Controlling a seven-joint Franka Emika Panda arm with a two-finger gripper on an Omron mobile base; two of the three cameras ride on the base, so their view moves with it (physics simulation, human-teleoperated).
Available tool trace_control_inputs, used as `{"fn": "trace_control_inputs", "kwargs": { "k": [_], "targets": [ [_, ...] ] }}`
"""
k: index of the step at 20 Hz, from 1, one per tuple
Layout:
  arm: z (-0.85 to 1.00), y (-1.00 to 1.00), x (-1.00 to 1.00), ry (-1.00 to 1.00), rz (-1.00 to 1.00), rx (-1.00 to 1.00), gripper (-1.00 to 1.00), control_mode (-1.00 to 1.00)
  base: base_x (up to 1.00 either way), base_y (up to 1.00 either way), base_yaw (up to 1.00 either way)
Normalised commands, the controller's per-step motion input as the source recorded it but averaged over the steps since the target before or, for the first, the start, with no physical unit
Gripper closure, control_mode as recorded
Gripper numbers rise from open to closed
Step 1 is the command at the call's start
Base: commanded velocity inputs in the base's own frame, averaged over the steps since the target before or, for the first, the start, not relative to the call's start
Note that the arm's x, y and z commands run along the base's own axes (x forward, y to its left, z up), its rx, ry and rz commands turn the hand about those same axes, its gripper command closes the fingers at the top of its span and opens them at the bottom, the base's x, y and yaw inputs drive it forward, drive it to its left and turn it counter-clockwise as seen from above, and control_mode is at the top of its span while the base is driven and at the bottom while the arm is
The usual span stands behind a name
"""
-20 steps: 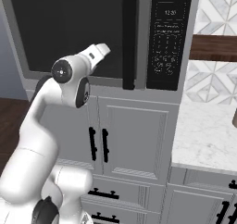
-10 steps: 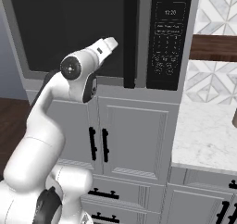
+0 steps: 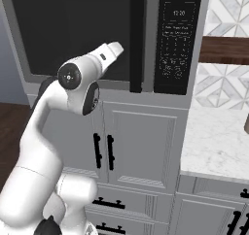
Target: Open the microwave, place the bowl with waffle inside the microwave, then close the microwave door and turn it on.
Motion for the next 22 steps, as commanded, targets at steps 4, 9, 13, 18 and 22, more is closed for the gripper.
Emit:
{"fn": "trace_control_inputs", "kwargs": {
  "k": [4, 9, 13, 18, 22],
  "targets": [
    [0.46, -0.57, -0.88, 0.02, -0.02, 0.24, -1.0, -1.0, 0.0, 0.0, 0.0],
    [0.14, -0.97, -0.45, 0.05, -0.11, 0.57, -1.0, -1.0, 0.0, 0.0, 0.0],
    [0.04, -0.89, -0.44, -0.02, -0.09, 0.52, -1.0, -1.0, 0.0, 0.0, 0.0],
    [-0.07, -0.66, -0.27, -0.01, -0.14, 0.45, -1.0, -1.0, 0.0, 0.0, 0.0],
    [-0.3, 0.01, -0.13, -0.04, 0.0, 0.19, -1.0, -1.0, 0.0, 0.0, 0.0]
  ]
}}
